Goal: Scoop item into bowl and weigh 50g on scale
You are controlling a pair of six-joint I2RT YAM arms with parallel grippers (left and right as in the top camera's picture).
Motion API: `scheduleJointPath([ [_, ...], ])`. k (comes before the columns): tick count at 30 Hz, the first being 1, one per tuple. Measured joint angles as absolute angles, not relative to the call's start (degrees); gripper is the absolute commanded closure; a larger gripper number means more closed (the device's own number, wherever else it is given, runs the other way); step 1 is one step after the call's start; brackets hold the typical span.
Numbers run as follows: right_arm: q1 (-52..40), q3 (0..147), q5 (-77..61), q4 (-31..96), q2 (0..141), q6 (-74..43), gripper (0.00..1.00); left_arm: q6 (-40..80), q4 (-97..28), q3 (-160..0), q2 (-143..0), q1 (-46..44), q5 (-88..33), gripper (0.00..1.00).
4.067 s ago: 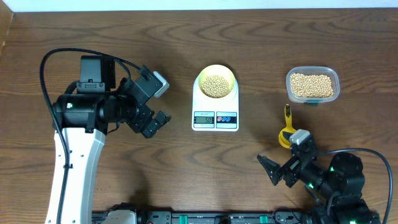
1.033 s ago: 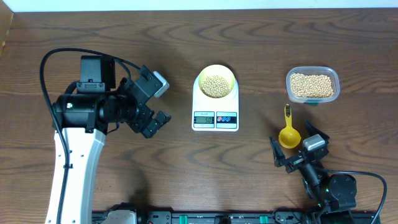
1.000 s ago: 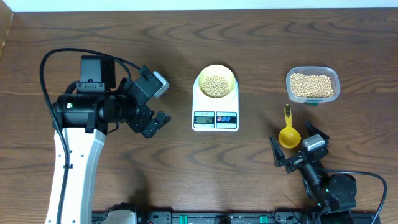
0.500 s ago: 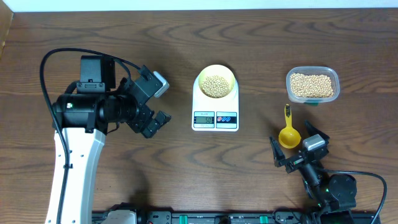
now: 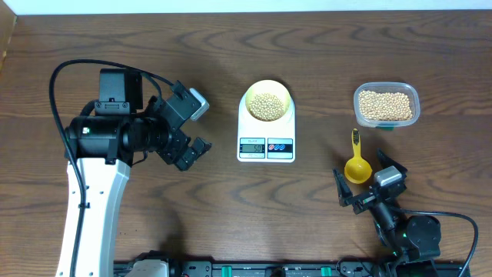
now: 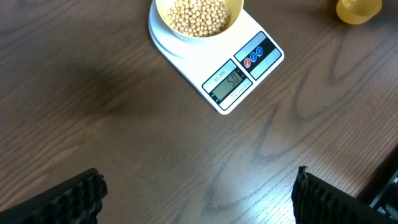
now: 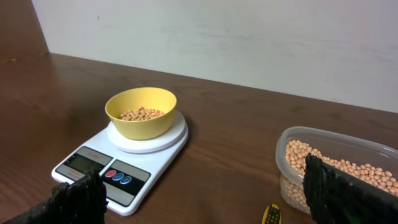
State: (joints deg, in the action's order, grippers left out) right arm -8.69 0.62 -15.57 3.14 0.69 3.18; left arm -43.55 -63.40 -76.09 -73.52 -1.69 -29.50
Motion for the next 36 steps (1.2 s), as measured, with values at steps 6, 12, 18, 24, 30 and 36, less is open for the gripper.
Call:
scheduleJointPath([
  [6, -8.7, 0.6, -15.6, 3.1, 0.7, 3.2, 0.01, -43.5, -63.4, -76.1, -73.5, -1.7, -29.5, 0.02],
  [12, -8.7, 0.6, -15.6, 3.1, 0.7, 3.2, 0.01, -43.5, -63.4, -76.1, -73.5, -1.7, -29.5, 0.02],
  [18, -8.7, 0.6, -14.2, 3.2, 0.7, 3.2, 0.01, -43.5, -63.4, -76.1, -73.5, -1.7, -29.5, 0.02],
  [24, -6.5, 0.6, -12.5, 3.4, 0.7, 1.9, 0.01, -43.5, -63.4, -76.1, -73.5, -1.7, -29.5, 0.02],
  [30, -4.8, 0.6, -11.9, 3.5, 0.7, 1.7, 0.01, -43.5, -63.4, -76.1, -73.5, -1.7, -29.5, 0.02],
  [36, -4.1, 0.6, -12.6, 3.4, 0.7, 0.8, 0.01, -43.5, -63.4, -76.1, -73.5, -1.7, -29.5, 0.02],
])
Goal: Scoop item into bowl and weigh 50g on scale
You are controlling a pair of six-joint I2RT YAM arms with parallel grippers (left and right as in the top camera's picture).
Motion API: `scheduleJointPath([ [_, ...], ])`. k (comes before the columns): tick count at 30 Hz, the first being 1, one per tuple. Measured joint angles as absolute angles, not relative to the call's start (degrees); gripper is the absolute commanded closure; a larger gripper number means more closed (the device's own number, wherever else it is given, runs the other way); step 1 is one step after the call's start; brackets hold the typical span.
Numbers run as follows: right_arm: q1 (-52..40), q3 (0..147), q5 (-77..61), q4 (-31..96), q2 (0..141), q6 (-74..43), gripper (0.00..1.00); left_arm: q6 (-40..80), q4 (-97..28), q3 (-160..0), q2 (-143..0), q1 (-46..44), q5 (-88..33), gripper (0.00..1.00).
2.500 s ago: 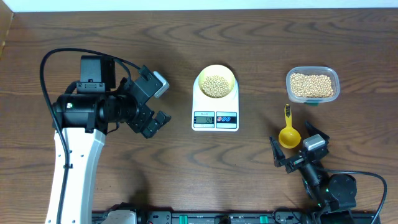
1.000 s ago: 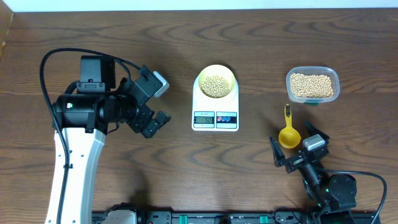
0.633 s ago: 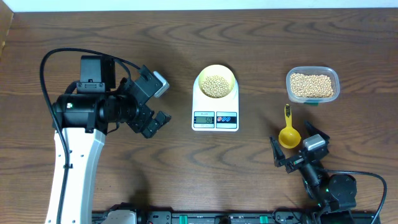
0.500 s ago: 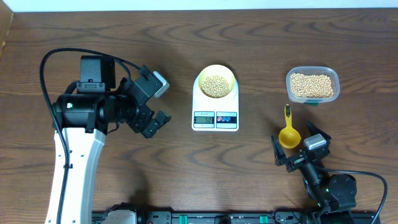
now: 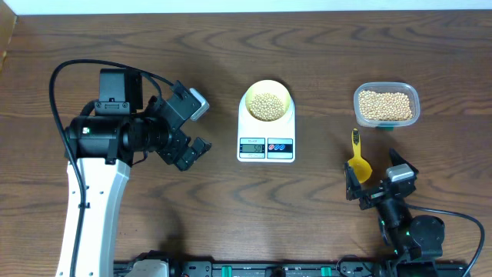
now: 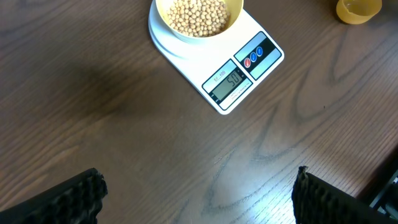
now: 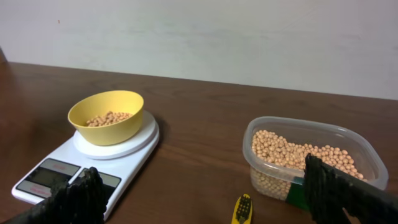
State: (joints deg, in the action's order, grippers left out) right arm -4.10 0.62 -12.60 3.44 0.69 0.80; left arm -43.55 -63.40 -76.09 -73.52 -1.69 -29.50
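A yellow bowl point(image 5: 267, 101) of beans sits on the white scale point(image 5: 266, 146); in the left wrist view the scale's display point(image 6: 231, 81) reads about 50. The clear tub point(image 5: 387, 105) of beans stands at the right. The yellow scoop point(image 5: 357, 158) lies on the table below the tub, handle pointing away from me. My right gripper point(image 5: 382, 181) is open just behind the scoop's cup, holding nothing; its view shows the scoop handle tip point(image 7: 242, 208). My left gripper point(image 5: 187, 131) is open to the left of the scale, empty.
The left arm's base and cable point(image 5: 92, 138) occupy the table's left side. A white wall point(image 7: 199, 37) rises behind the table's far edge. Bare wood point(image 6: 124, 124) lies between the left gripper and the scale.
My right gripper has shifted a little to the right and turned, so the tub now sits nearer the middle of its view. The left arm, scale, bowl and scoop have not moved.
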Motion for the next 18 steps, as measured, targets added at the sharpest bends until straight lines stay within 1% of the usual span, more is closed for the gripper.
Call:
scheduleJointPath([
  [18, -3.4, 0.6, -13.7, 3.3, 0.7, 1.3, 0.01, -43.5, -63.4, -76.1, -73.5, -1.7, -29.5, 0.02],
])
